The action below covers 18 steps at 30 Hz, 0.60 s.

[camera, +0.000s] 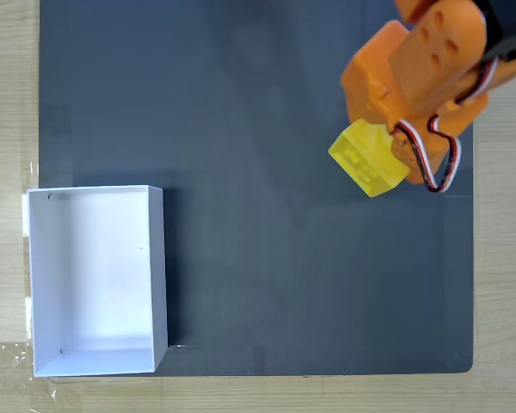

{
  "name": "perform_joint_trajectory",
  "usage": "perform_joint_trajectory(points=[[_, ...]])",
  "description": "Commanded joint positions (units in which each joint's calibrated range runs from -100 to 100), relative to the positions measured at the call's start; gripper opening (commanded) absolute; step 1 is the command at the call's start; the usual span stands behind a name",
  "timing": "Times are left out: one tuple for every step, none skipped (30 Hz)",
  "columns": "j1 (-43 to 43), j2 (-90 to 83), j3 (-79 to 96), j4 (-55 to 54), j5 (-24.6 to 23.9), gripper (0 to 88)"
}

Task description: Grasp a yellow block and put it in the box

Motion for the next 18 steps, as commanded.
perform_joint_trajectory(points=[[2.90,-5.56,-6.31,-1.65,-0.15,29.5],[4.33,-6.24,-7.57,-3.05,-0.10,29.5],[6.10,-6.92,-8.75,-4.70,-0.10,29.5],[7.87,-7.42,-9.83,-6.80,-0.10,29.5],[9.89,-7.93,-10.65,-9.15,-0.10,29.5],[12.16,-8.27,-11.19,-11.51,-0.10,29.5],[14.35,-8.53,-11.55,-14.22,-0.10,29.5],[16.62,-8.78,-11.55,-17.01,-0.10,29.5],[18.81,-8.87,-11.46,-19.89,-0.10,29.5],[21.08,-8.87,-11.37,-22.50,-0.15,29.5],[23.27,-8.78,-11.28,-24.86,-0.15,29.5],[25.29,-8.53,-11.28,-27.04,-0.15,29.5],[27.06,-8.36,-11.19,-29.22,-0.15,29.5],[29.00,-8.36,-10.65,-31.23,-0.20,29.5],[30.76,-8.19,-10.47,-33.06,-0.26,29.5],[32.36,-7.93,-10.47,-34.46,-0.83,29.5],[34.05,-7.17,-10.47,-35.68,-1.67,29.5],[35.65,-6.24,-10.83,-36.73,-2.46,29.5]])
